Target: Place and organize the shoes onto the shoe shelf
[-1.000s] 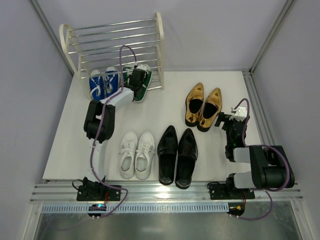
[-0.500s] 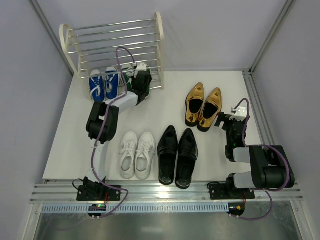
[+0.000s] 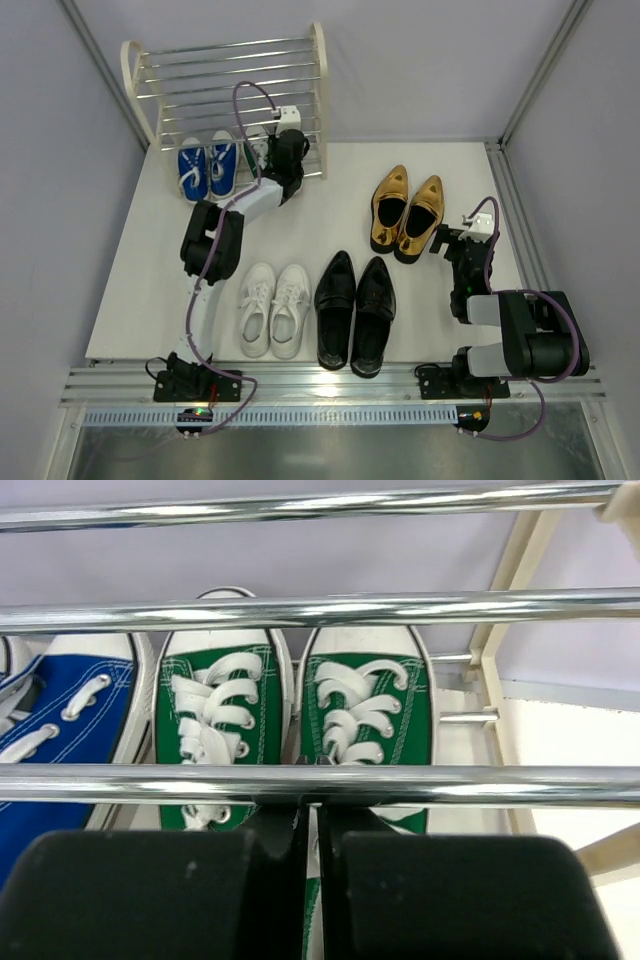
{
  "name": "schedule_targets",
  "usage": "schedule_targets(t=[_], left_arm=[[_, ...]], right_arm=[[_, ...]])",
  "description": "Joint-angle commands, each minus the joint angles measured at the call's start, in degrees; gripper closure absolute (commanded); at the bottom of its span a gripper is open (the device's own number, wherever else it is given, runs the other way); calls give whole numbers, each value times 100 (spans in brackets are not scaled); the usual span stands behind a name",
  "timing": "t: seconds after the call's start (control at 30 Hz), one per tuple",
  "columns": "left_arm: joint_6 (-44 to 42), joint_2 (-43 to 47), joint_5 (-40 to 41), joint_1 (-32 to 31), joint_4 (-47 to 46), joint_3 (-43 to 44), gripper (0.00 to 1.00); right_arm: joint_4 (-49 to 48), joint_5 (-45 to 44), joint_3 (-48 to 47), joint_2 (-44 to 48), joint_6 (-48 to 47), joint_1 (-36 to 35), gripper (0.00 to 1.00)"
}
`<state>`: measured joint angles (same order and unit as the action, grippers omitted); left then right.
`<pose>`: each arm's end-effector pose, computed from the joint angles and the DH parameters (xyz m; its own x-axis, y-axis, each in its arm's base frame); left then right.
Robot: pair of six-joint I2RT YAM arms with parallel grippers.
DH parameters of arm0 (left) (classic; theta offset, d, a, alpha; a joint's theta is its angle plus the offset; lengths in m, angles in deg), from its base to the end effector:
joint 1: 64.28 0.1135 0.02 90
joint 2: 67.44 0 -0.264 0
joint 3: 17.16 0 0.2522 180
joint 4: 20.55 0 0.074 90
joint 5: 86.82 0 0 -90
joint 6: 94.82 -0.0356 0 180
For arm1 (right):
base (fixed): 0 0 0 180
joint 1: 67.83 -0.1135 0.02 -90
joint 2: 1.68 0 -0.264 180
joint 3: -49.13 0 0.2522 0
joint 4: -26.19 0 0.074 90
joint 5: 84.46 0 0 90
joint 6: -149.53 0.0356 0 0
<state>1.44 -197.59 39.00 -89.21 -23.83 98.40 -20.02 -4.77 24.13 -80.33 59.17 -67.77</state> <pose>0.4941 -0.2067 0.2316 -0.1573 -0.0244 -0.9872 -0.1969 0.9804 0.0072 0.2256 -0.0066 0.1551 -0.1306 -0.0060 -0.9914 0.1777 0.9836 -0.0294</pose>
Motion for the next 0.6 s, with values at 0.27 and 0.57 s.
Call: schedule_targets(t=[0.27,0.57], left_arm=[[-231,164,101,15,-1661,-79,100],[585,1623,14,-161,1110,-794,17]], right_arm=[[-437,2,-27,43,-34,-5,3],[-428,2,-36,52,-34,-5,3]])
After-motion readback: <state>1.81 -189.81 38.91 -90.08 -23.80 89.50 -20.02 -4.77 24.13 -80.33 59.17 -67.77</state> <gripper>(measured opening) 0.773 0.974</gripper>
